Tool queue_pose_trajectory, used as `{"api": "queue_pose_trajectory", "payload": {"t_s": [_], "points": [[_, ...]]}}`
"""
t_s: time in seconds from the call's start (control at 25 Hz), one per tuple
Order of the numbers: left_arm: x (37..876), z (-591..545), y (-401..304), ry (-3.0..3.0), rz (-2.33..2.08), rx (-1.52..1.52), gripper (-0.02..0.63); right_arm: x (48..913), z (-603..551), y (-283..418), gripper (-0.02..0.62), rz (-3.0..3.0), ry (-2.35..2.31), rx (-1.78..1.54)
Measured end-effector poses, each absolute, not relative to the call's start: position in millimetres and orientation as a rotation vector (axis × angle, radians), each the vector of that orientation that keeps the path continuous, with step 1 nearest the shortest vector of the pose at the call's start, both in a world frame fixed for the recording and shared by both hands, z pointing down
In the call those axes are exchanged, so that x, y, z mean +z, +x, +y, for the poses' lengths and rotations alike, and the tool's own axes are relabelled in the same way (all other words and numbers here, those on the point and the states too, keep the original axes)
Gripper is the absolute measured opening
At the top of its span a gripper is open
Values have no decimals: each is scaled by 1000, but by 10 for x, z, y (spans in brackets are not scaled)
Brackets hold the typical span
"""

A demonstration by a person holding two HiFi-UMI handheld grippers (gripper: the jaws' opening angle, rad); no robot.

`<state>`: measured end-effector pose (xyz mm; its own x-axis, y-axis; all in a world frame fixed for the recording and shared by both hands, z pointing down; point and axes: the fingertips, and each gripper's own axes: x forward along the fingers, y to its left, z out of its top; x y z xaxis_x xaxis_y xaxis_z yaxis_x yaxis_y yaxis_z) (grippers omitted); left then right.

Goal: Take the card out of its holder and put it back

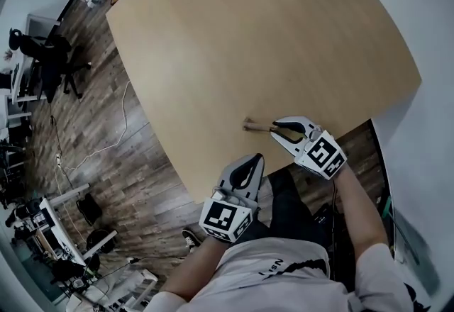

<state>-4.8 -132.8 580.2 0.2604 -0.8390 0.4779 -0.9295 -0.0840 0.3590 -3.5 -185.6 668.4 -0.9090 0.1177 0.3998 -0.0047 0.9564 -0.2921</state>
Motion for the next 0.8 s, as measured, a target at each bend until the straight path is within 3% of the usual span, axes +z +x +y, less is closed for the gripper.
{"api": "queue_pose_trajectory", "payload": {"t_s": [0.2, 0.8], "points": [[5883, -1290, -32, 1922, -1593, 201, 14, 6651, -1795, -35, 34, -2711, -156, 400], [5763, -1309, -95, 1956, -1588, 175, 14, 6167, -1861, -35, 26, -2770, -138, 324]]}}
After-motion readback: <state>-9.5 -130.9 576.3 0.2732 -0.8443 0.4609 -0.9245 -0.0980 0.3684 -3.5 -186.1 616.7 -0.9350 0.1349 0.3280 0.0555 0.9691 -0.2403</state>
